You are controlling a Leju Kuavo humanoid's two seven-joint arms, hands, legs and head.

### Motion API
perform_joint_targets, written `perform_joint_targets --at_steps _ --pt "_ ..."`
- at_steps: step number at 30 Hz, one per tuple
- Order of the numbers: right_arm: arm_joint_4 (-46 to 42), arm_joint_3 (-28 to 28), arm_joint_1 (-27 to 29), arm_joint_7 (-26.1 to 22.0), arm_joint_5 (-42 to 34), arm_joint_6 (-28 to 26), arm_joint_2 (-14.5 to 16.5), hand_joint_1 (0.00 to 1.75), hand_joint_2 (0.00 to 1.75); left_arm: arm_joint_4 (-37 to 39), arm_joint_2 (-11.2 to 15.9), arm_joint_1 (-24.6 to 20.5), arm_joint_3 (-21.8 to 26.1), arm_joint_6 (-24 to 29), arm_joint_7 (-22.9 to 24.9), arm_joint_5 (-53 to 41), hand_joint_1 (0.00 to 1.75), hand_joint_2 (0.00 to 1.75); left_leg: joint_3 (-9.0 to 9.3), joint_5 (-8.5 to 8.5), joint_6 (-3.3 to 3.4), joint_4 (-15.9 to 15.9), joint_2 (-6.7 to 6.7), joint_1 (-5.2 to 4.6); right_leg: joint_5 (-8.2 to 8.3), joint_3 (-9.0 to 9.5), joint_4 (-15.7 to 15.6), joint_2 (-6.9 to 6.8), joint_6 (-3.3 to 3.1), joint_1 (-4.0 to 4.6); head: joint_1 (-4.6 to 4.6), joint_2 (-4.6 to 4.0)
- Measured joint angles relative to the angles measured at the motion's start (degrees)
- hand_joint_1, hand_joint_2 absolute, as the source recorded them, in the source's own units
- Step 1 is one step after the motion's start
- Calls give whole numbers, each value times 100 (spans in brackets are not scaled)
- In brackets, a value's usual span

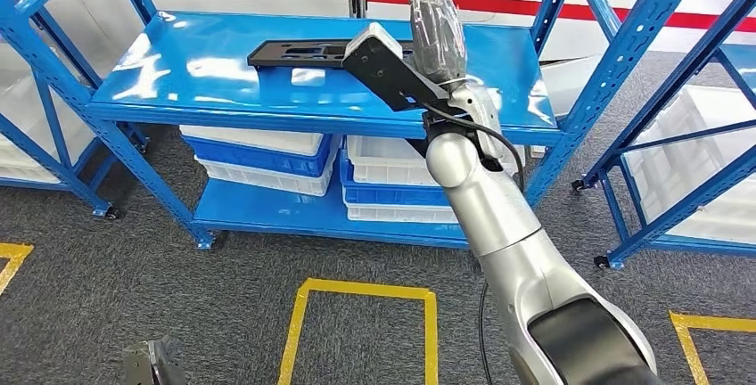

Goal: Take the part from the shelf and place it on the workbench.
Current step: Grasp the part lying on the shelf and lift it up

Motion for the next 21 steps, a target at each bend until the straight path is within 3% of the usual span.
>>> perform_joint_targets --at_steps 3,4,5,7,8,9,10,12,16,17,19,20,21 --pt "130 -10 -53 -159 -188 -89 7 0 175 -127 39 56 170 16 -4 34 0 0 -31 -12 25 37 -8 -5 13 -3 -10 -1 25 -9 1 0" --pt "196 -16 -101 -234 -264 -136 19 0 175 -153 50 66 237 25 -6 61 0 0 -19 7 69 -1 3 7 -34 -80 108 -2 34 -4 7 0" --pt "287 -27 -149 -310 -337 -183 31 0 175 -169 58 72 298 34 -8 89 0 0 -6 25 113 -42 14 18 -165 -328 526 -1 34 1 14 0" --pt "477 -59 -222 -410 -433 -243 31 0 175 -181 58 89 379 44 -10 124 0 0 62 38 156 -128 21 58 -236 -824 1180 -3 97 -4 31 0" --pt "550 -71 -230 -437 -458 -256 23 0 175 -181 56 97 398 44 -10 132 0 0 85 4 128 -116 11 71 -114 -910 1172 -10 158 -23 33 0" --pt "599 -76 -236 -457 -472 -261 13 0 175 -181 58 103 417 44 -10 140 0 0 107 -41 84 -98 2 80 110 -801 784 -33 228 -45 38 0" --pt "635 -75 -252 -478 -485 -269 16 0 175 -181 62 103 435 44 -10 153 0 0 108 -83 38 -69 -1 75 257 -649 431 -41 245 -46 43 1" --pt "710 -77 -276 -505 -520 -284 30 0 175 -181 71 104 476 42 -11 176 0 0 89 -137 -34 -35 1 58 342 -523 123 -34 172 -28 33 1" --pt "802 -87 -337 -573 -579 -329 65 0 175 -183 68 106 508 18 -11 197 0 0 35 -257 -125 139 1 116 261 -460 127 39 -38 -15 -7 0" --pt "829 -87 -369 -604 -599 -347 80 0 175 -183 69 105 509 13 -11 197 0 0 -96 -357 -141 402 -7 123 235 -418 122 49 -85 -18 -15 0" --pt "908 -87 -405 -657 -637 -373 93 0 175 -182 71 113 515 9 -11 197 0 0 -596 -594 -147 1222 -22 118 180 -352 121 62 -164 13 -21 0" --pt "951 -87 -400 -678 -654 -380 96 0 175 -182 72 123 522 9 -11 197 0 0 -873 -655 -140 1586 -28 115 153 -321 121 71 -200 36 -22 0" --pt "990 -87 -388 -693 -665 -387 96 0 175 -181 73 132 528 10 -11 197 0 0 -1082 -606 -119 1773 -31 110 124 -285 121 86 -228 60 -21 0"
